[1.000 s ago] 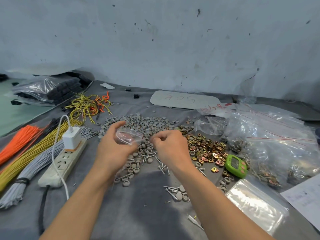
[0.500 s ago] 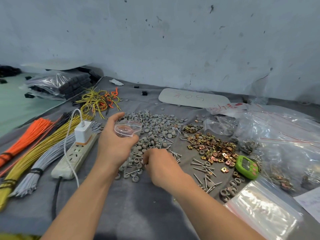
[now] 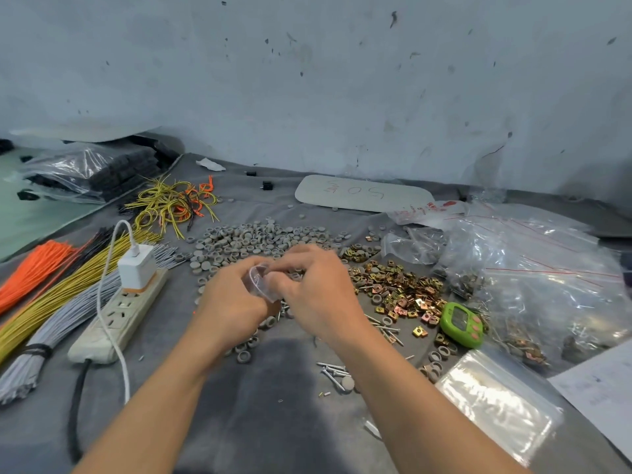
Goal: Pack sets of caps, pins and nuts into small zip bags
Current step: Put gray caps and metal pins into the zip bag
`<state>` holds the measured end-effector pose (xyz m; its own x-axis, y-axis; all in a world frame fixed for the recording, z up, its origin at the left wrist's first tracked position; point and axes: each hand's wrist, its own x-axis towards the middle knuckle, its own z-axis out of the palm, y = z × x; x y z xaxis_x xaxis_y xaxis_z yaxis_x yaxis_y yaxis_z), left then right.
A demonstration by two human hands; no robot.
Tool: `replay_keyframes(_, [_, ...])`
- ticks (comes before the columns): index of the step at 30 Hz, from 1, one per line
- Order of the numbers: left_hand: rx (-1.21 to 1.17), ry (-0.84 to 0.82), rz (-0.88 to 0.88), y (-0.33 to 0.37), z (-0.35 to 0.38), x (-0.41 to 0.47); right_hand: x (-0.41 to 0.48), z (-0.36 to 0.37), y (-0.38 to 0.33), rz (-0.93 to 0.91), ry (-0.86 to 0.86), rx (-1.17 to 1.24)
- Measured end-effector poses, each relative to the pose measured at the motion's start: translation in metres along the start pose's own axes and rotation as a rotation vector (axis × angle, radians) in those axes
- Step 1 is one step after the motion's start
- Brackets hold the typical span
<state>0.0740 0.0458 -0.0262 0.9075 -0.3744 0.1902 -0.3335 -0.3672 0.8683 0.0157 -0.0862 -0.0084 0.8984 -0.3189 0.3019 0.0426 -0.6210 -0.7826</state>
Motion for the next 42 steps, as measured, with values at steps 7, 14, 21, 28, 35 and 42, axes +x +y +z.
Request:
replay_keyframes(7, [-0.117, 0.082, -0.053, -0.004, -0.003, 0.002, 0.007, -0.001, 0.006, 0.086, 0.119, 0.105])
replay_keyframes(14, [-0.342, 0.288, -0.077, -0.006, -0.020, 0.009, -0.004, 0.022, 0.012, 0.142, -0.217, -0.197])
replay_keyframes(21, [-0.321, 0.308, -0.047, -0.009, -0.023, 0.008, -0.015, 0.055, 0.016, 0.003, -0.402, -0.504])
replay_keyframes(28, [-0.238, 0.283, -0.041, -0.005, -0.019, 0.005, -0.015, 0.051, 0.013, -0.043, -0.344, -0.604])
replay_keyframes(35, [-0.142, 0.270, -0.038, -0.006, -0.015, 0.004, -0.015, 0.048, 0.011, -0.121, -0.339, -0.699])
replay_keyframes(42, [-0.067, 0.229, -0.015, 0.000, -0.009, 0.001, -0.002, 0.040, 0.012, 0.099, -0.162, -0.478])
